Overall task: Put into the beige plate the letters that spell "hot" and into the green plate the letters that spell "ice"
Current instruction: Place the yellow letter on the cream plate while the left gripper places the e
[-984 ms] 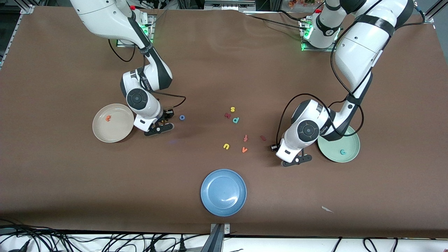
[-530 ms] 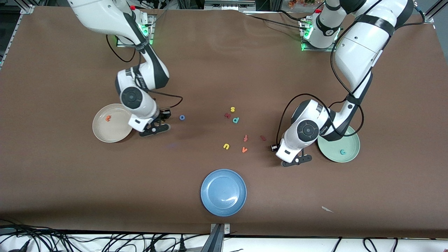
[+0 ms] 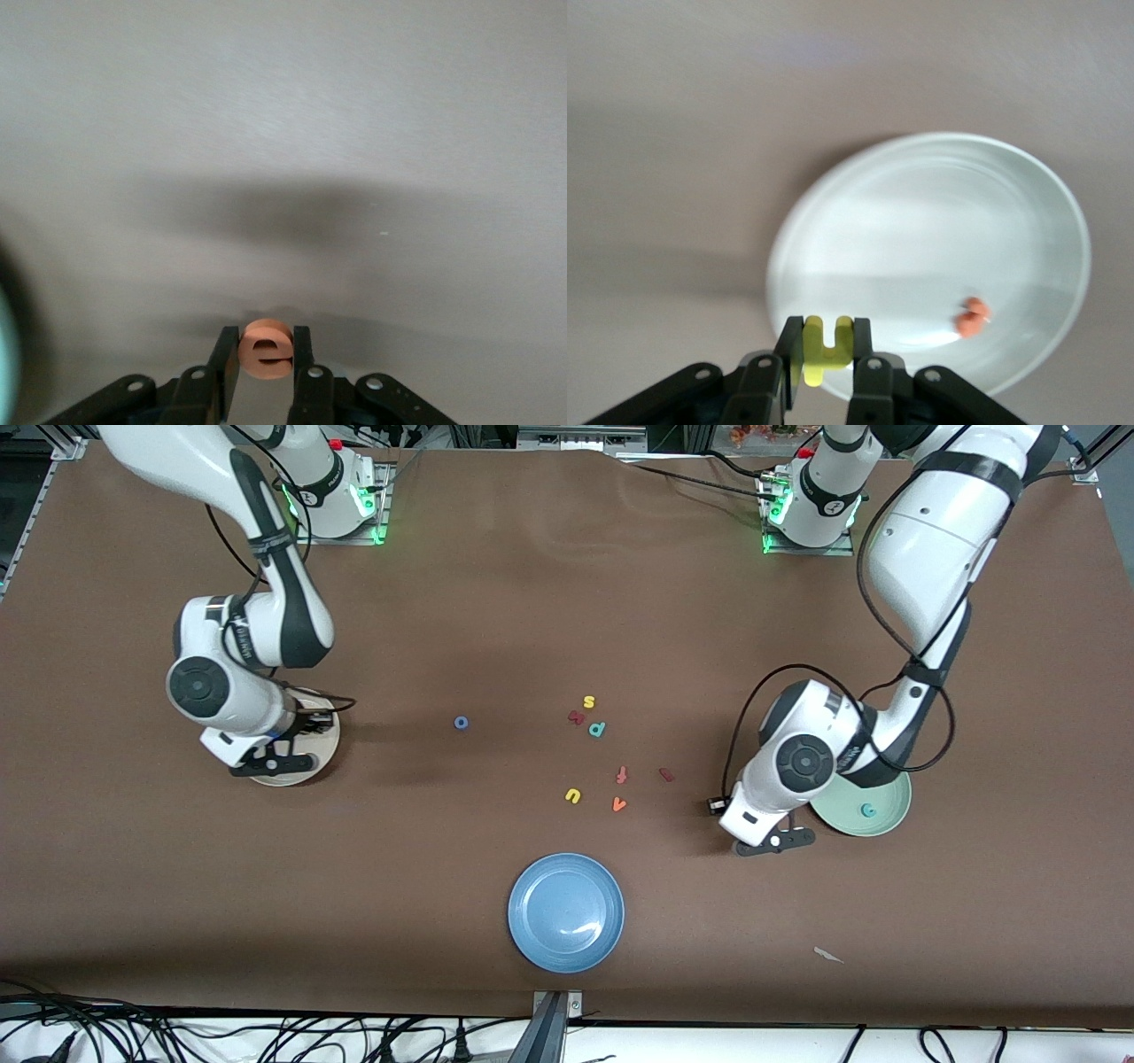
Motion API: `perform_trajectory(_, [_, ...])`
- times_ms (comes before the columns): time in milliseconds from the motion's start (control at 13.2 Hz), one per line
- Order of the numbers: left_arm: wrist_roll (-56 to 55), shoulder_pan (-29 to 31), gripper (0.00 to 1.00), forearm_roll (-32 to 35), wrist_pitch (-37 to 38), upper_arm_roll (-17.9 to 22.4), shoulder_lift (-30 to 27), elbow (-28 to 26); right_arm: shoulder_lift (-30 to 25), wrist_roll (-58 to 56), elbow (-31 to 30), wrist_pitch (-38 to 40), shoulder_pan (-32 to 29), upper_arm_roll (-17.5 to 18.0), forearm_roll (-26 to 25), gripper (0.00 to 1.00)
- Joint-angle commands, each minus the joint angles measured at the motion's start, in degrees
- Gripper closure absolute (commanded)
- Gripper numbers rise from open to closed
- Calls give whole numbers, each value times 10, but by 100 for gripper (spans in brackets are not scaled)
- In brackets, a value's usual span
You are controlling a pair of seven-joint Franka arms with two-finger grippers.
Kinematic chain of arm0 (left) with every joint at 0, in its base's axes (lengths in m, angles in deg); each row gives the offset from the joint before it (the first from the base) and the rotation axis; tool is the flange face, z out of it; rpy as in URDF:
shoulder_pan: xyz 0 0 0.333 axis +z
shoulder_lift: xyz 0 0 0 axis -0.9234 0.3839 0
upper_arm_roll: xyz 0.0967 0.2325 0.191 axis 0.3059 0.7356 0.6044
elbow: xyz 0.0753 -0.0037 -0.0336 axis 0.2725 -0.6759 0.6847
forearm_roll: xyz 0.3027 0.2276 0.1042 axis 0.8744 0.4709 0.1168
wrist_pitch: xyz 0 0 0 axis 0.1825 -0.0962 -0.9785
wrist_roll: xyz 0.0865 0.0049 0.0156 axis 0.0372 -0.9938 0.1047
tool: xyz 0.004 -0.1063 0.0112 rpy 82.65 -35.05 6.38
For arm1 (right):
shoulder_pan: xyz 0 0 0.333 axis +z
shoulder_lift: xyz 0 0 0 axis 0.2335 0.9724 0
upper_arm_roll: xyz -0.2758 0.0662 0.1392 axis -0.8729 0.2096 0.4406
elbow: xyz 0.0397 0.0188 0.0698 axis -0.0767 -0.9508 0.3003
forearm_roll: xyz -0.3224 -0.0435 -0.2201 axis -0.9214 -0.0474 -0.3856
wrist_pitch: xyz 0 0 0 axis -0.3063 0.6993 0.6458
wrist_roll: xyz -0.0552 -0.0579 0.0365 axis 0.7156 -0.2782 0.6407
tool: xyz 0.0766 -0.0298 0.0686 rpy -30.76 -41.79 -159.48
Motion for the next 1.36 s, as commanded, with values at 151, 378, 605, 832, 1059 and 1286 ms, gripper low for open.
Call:
perform_trajectory(151, [150, 60, 88, 13, 65, -2, -50, -24, 38, -23, -4, -1, -5, -9, 8, 90])
perform_trajectory(378, [203, 96, 88, 43, 64, -2, -64, -46, 33, -14, -1, 4, -2, -8, 9, 0])
perform_trajectory(605, [234, 127, 88, 49, 46, -4, -73, -70, 2, 63, 21, 50, 2, 46, 13, 0])
perform_trajectory(832, [248, 161, 88, 49, -49, -6, -106, -148, -2, 205, 47, 45, 2, 132, 13, 0])
perform_trajectory(1059, [252, 189, 86, 50, -108, -6, -130, -201, 13, 373, 50, -21, 11, 186, 12, 0])
perform_trajectory(1286, [252, 198, 4, 66, -126, -6, -132, -215, 40, 396, 37, -91, 51, 188, 12, 1])
